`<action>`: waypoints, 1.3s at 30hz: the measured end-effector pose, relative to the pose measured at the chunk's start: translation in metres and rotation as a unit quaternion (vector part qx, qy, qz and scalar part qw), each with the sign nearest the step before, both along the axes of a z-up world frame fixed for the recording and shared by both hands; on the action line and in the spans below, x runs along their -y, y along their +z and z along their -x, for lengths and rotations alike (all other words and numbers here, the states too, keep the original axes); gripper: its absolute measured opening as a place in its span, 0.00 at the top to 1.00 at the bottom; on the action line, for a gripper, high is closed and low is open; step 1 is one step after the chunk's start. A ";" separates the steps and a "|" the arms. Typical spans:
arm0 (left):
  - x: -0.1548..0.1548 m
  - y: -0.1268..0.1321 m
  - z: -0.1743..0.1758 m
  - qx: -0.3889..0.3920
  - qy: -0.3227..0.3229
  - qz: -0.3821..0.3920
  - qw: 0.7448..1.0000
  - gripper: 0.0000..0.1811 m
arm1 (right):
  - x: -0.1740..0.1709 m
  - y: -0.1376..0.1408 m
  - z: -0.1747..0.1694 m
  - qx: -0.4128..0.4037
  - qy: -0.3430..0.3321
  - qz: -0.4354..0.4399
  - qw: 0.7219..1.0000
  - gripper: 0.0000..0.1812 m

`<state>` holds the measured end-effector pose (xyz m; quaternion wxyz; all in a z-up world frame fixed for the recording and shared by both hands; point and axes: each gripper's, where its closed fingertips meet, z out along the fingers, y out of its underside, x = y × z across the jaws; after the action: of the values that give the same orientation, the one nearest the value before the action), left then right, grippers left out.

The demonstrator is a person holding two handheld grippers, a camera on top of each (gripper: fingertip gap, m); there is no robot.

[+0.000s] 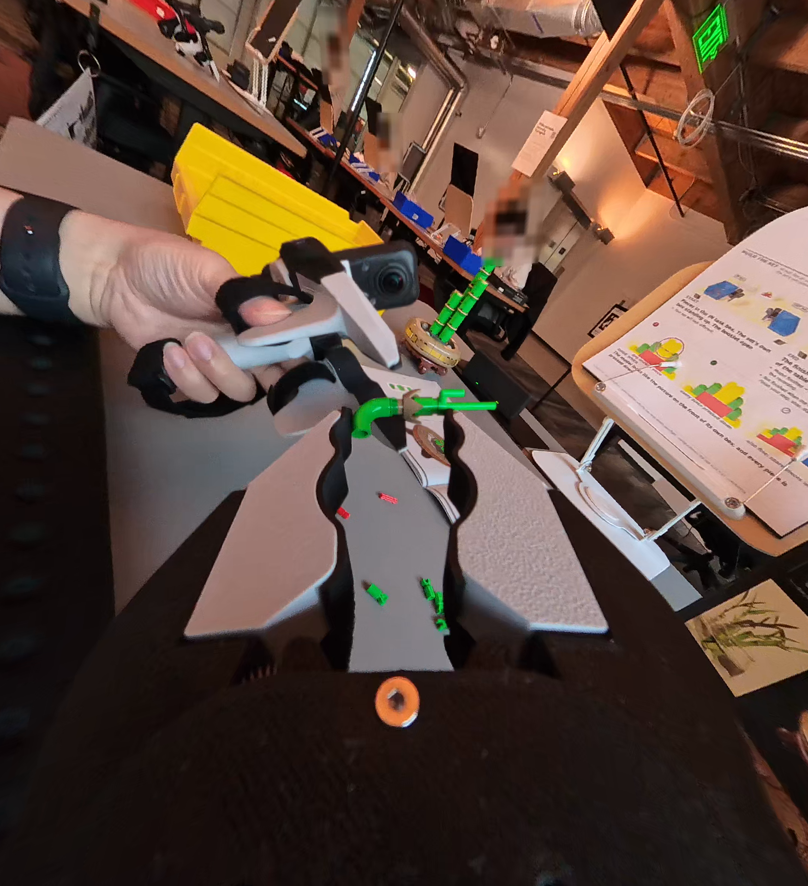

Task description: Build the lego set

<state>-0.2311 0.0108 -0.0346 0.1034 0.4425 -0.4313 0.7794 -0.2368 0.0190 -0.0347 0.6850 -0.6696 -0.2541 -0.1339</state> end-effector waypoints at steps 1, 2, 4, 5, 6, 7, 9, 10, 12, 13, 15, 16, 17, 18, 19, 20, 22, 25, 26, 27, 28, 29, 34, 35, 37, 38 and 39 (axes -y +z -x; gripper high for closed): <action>0.000 -0.002 0.000 -0.002 0.001 -0.010 1.000 0.83 | -0.001 -0.001 0.000 0.003 -0.001 0.002 1.000 0.79; 0.000 -0.004 0.000 -0.008 -0.001 -0.013 1.000 0.87 | -0.001 -0.002 -0.001 0.005 -0.005 0.002 1.000 0.79; 0.002 -0.008 0.000 -0.019 -0.008 -0.011 1.000 0.91 | -0.002 -0.003 -0.002 0.006 -0.007 0.006 1.000 0.79; 0.003 -0.010 -0.001 -0.023 -0.011 -0.009 1.000 0.92 | -0.002 -0.004 -0.004 0.008 -0.012 0.009 1.000 0.79; 0.004 -0.011 -0.001 -0.024 -0.012 -0.009 1.000 0.93 | -0.003 -0.006 -0.005 0.011 -0.016 0.012 1.000 0.79; 0.004 -0.013 -0.001 -0.026 -0.013 -0.016 0.999 0.94 | -0.003 -0.007 -0.005 0.015 -0.018 0.015 1.000 0.79; 0.006 -0.016 -0.001 -0.030 -0.012 -0.030 0.999 0.93 | -0.005 -0.010 -0.006 0.024 -0.024 0.020 0.999 0.79; 0.007 -0.017 -0.002 -0.031 -0.012 -0.032 0.999 0.93 | -0.005 -0.011 -0.007 0.029 -0.026 0.022 0.999 0.79; 0.008 -0.016 -0.002 -0.030 -0.013 -0.027 0.999 0.94 | -0.006 -0.014 -0.006 0.035 -0.027 0.027 0.999 0.79; 0.008 -0.017 -0.003 -0.033 -0.012 -0.028 0.999 0.96 | -0.006 -0.014 -0.005 0.038 -0.027 0.026 0.999 0.79; 0.008 -0.018 -0.004 -0.042 -0.010 -0.019 0.999 0.97 | -0.007 -0.015 -0.006 0.037 -0.029 0.028 0.998 0.79; 0.008 -0.019 -0.004 -0.048 -0.012 -0.009 0.999 0.97 | -0.007 -0.016 -0.006 0.032 -0.027 0.030 0.999 0.79; 0.008 -0.019 -0.004 -0.051 -0.015 -0.003 0.999 0.97 | -0.008 -0.017 -0.006 0.025 -0.024 0.032 0.999 0.79; 0.008 -0.018 -0.003 -0.051 -0.017 -0.002 0.999 0.97 | -0.008 -0.017 -0.006 0.019 -0.023 0.035 0.999 0.79; 0.008 -0.019 -0.004 -0.050 -0.015 -0.007 0.999 0.97 | -0.008 -0.018 -0.007 0.017 -0.023 0.036 0.999 0.79; 0.008 -0.019 -0.004 -0.048 -0.012 -0.014 0.999 0.97 | -0.008 -0.018 -0.007 0.018 -0.026 0.037 0.999 0.79; 0.007 -0.018 -0.004 -0.045 -0.007 -0.019 0.999 0.97 | -0.010 -0.021 -0.008 0.020 -0.029 0.040 0.999 0.78; -0.001 -0.014 -0.005 -0.039 0.007 -0.006 0.999 0.97 | -0.010 -0.021 -0.014 0.002 -0.041 0.046 0.998 0.75; -0.004 -0.013 -0.006 -0.036 0.014 -0.003 0.999 0.97 | -0.009 -0.020 -0.015 -0.012 -0.040 0.045 0.998 0.75; -0.008 -0.012 -0.007 -0.034 0.025 -0.001 0.999 0.97 | -0.008 -0.018 -0.018 -0.027 -0.041 0.044 0.998 0.75; -0.011 -0.012 -0.008 -0.033 0.036 -0.002 0.999 0.97 | -0.007 -0.017 -0.022 -0.040 -0.047 0.043 0.997 0.75; -0.015 -0.013 -0.009 -0.033 0.047 -0.007 0.998 0.97 | -0.006 -0.017 -0.026 -0.052 -0.053 0.044 0.996 0.75; -0.024 -0.014 -0.013 -0.031 0.080 -0.022 0.996 0.97 | 0.010 -0.023 -0.067 -0.091 -0.140 0.058 0.984 0.78; -0.025 -0.013 -0.013 -0.030 0.081 -0.019 0.996 0.97 | 0.017 -0.028 -0.082 -0.104 -0.176 0.068 0.977 0.80; -0.026 -0.014 -0.014 -0.031 0.084 -0.017 0.996 0.97 | 0.036 -0.044 -0.120 -0.133 -0.268 0.105 0.948 0.83; -0.026 -0.014 -0.014 -0.030 0.085 -0.017 0.996 0.97 | 0.047 -0.053 -0.135 -0.146 -0.300 0.123 0.934 0.83; -0.026 -0.014 -0.015 -0.030 0.083 -0.017 0.996 0.97 | 0.058 -0.061 -0.147 -0.160 -0.327 0.136 0.921 0.84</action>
<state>-0.2166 0.0363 -0.0481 0.0435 0.5016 -0.4027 0.7644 -0.0894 -0.0390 -0.0952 0.5371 -0.8145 0.0761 -0.2057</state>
